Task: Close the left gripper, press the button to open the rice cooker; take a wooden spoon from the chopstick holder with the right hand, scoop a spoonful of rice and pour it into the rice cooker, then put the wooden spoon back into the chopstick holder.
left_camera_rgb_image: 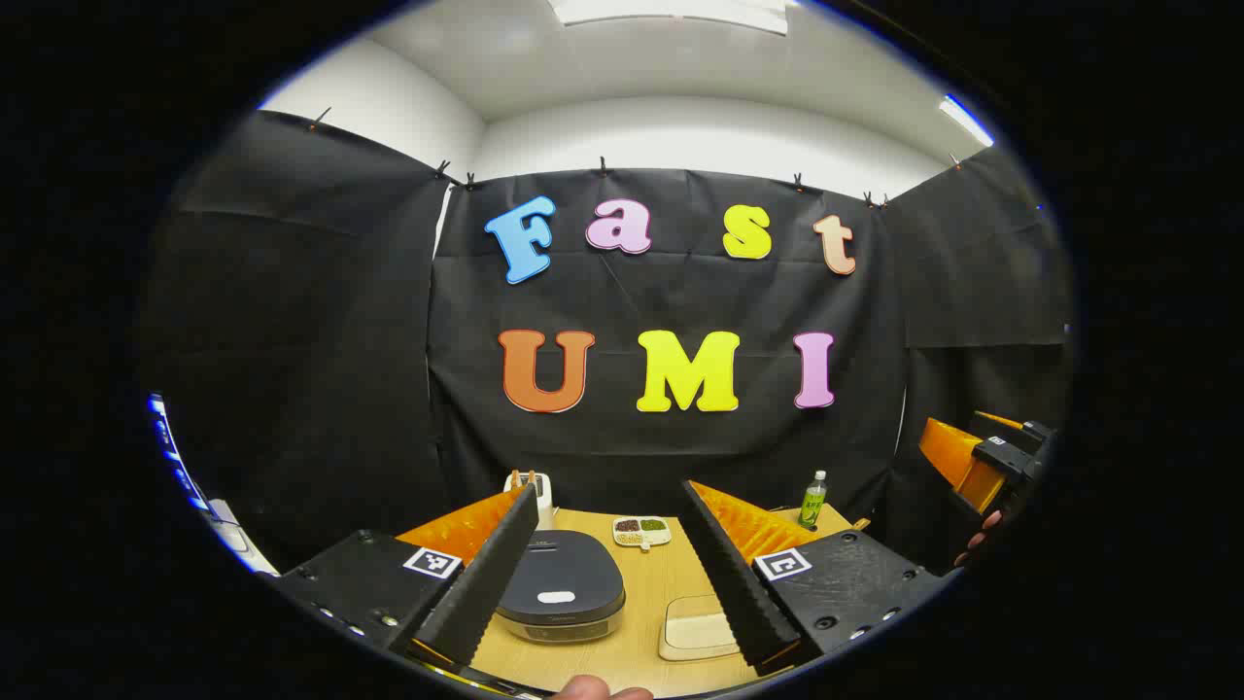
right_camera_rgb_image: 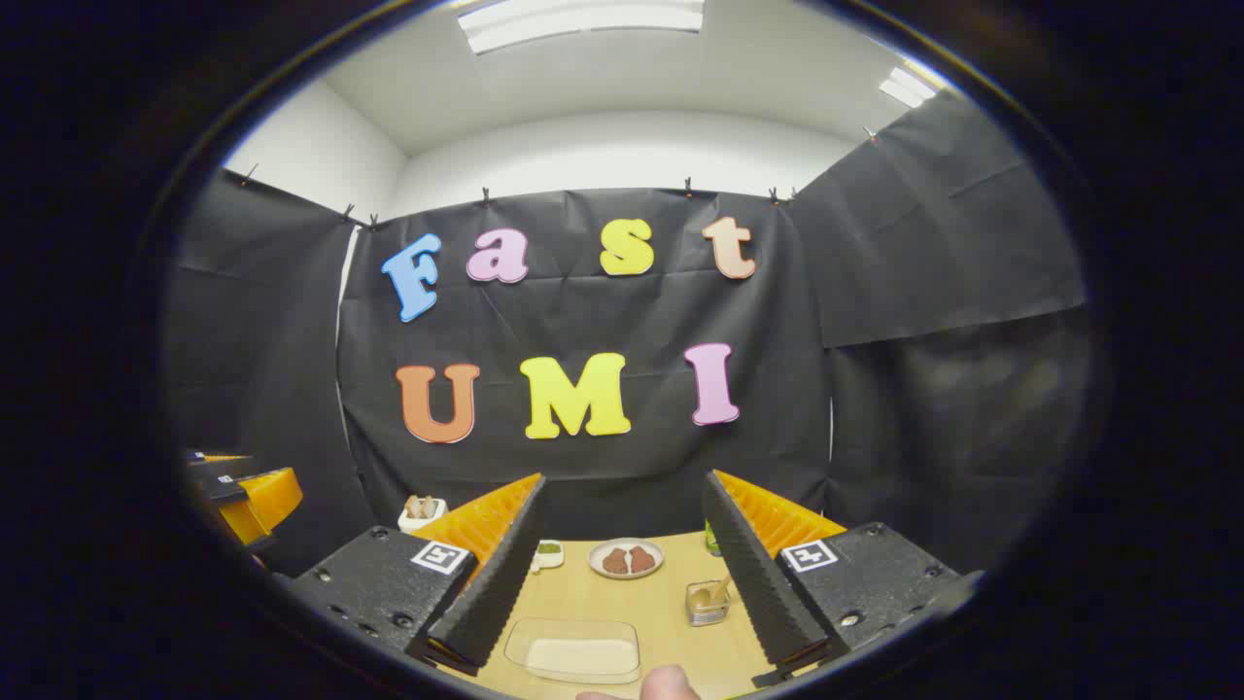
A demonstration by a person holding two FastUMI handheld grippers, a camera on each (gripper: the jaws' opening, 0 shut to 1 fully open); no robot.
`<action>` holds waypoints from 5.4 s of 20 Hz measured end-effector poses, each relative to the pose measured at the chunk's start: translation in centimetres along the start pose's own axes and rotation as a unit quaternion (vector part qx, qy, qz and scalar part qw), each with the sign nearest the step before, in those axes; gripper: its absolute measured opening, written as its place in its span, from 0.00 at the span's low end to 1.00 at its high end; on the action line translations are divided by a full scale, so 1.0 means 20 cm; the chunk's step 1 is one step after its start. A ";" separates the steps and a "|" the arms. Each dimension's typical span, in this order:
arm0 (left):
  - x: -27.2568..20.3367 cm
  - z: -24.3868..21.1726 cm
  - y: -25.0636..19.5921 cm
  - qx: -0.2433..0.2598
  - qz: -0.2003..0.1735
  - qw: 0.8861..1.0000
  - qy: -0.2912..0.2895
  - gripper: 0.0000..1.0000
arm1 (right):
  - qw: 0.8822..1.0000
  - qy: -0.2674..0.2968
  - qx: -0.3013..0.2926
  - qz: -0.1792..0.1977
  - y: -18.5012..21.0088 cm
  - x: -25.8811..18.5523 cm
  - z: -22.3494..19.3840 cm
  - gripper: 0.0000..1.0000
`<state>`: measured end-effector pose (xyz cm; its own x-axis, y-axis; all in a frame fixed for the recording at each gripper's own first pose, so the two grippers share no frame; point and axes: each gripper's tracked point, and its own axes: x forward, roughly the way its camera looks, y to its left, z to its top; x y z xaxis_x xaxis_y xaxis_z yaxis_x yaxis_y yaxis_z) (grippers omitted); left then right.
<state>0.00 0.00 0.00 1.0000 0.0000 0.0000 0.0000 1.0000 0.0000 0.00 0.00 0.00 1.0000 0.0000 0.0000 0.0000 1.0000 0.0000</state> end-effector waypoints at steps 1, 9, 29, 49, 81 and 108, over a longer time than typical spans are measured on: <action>0.00 0.01 0.00 0.000 0.000 1.000 -0.003 0.94 | 1.000 -0.001 -0.001 -0.001 -0.01 0.00 0.00 1.00; 0.00 -0.03 -0.06 0.004 -0.009 1.000 0.004 0.94 | 1.000 0.014 0.001 -0.009 -0.07 0.00 -0.04 1.00; 0.09 -0.13 0.00 0.011 0.024 0.999 0.033 0.94 | 0.999 0.040 0.001 -0.006 -0.14 0.13 -0.15 1.00; 0.51 -1.05 0.24 -0.082 0.052 0.928 0.360 0.47 | 0.996 0.092 0.018 0.001 -0.31 0.64 -0.47 1.00; 0.65 -1.35 0.35 -0.146 0.057 0.886 0.436 0.01 | 0.987 0.155 -0.012 -0.037 -0.63 0.68 -0.76 1.00; 0.60 -0.23 0.19 -0.030 0.043 0.996 0.073 0.97 | 0.995 0.094 -0.028 -0.034 -0.74 0.57 -0.54 1.00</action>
<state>11.93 3.82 -4.51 0.9856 0.0807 -0.1488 -0.0894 0.9946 -0.0530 11.46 -14.85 -10.88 0.9799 -0.0733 -0.1855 0.0626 0.9961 -0.0625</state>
